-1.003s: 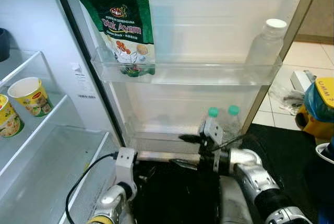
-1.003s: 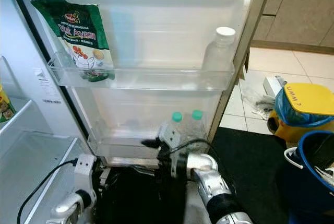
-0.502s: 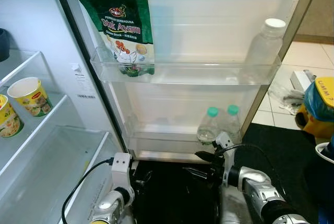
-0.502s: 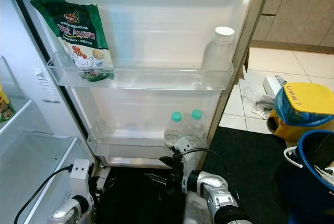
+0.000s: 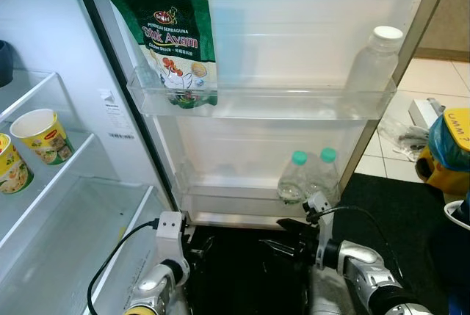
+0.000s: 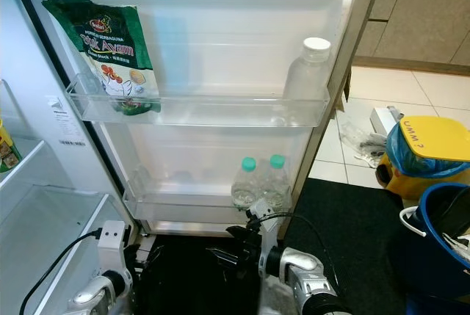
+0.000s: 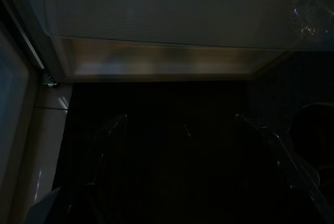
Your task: Restocking fridge
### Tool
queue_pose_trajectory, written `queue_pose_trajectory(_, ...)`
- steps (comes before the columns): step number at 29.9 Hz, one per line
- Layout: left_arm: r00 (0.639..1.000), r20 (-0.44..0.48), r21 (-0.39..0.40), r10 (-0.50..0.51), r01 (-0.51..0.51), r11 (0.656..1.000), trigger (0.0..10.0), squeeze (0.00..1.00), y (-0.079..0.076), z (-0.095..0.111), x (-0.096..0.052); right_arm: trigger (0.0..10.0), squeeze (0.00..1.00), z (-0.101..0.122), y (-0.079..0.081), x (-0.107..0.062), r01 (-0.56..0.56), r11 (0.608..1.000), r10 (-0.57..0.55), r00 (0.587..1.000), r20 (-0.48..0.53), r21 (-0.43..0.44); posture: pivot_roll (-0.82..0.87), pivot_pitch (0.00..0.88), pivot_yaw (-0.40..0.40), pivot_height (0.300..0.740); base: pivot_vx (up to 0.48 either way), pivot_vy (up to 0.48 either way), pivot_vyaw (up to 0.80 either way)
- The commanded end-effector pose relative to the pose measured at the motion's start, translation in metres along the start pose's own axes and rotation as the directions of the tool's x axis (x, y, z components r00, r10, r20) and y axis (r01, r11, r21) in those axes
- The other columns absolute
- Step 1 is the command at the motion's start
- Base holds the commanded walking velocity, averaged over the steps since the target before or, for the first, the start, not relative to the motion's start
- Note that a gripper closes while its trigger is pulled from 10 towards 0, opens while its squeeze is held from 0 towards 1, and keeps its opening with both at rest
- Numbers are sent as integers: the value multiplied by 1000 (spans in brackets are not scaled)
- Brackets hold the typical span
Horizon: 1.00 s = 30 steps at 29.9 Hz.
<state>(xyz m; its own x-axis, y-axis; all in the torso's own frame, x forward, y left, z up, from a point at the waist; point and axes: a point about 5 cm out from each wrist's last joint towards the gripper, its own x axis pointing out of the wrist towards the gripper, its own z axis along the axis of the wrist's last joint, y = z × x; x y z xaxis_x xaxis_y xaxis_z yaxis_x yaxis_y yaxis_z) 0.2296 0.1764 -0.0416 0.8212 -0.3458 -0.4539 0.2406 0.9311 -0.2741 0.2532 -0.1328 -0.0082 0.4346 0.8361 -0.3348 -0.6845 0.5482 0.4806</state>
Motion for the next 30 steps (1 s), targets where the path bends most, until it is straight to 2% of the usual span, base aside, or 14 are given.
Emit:
queue_pose_trajectory(1, 1000, 9, 2, -17, 17, 1000, 10000, 0, -3, 1, 2, 10000, 0, 2, 0, 1, -4, 1000, 4, 1000, 9, -5, -44, 0, 7, 554, 0, 0, 0)
queue_pose_trajectory(10, 999, 15, 0, -39, 39, 999, 10000, 0, -6, 2, 3, 10000, 0, 2, 1, 2, -17, 1000, 17, 1000, 7, -16, -43, 0, 6, 584, 0, 0, 0)
queue_pose_trajectory(17, 999, -15, -13, -36, 36, 999, 10000, 0, -5, -5, 0, 10000, 0, -4, -6, 1, 106, 993, -108, 993, -42, -46, -42, 0, 6, 589, 0, 0, 0)
queue_pose_trajectory(26, 996, -83, -49, -8, 4, 999, 10000, 0, -1, -15, -4, 10000, 0, -8, -6, -1, 110, 994, -111, 993, -49, -27, -39, 0, 7, 589, 0, 0, 0)
queue_pose_trajectory(30, 995, -98, -65, -6, -1, 998, 10000, 0, -1, -16, -5, 10000, 0, -8, -7, -1, 113, 993, -114, 992, -49, -26, -38, 0, 7, 589, -480, 0, 0)
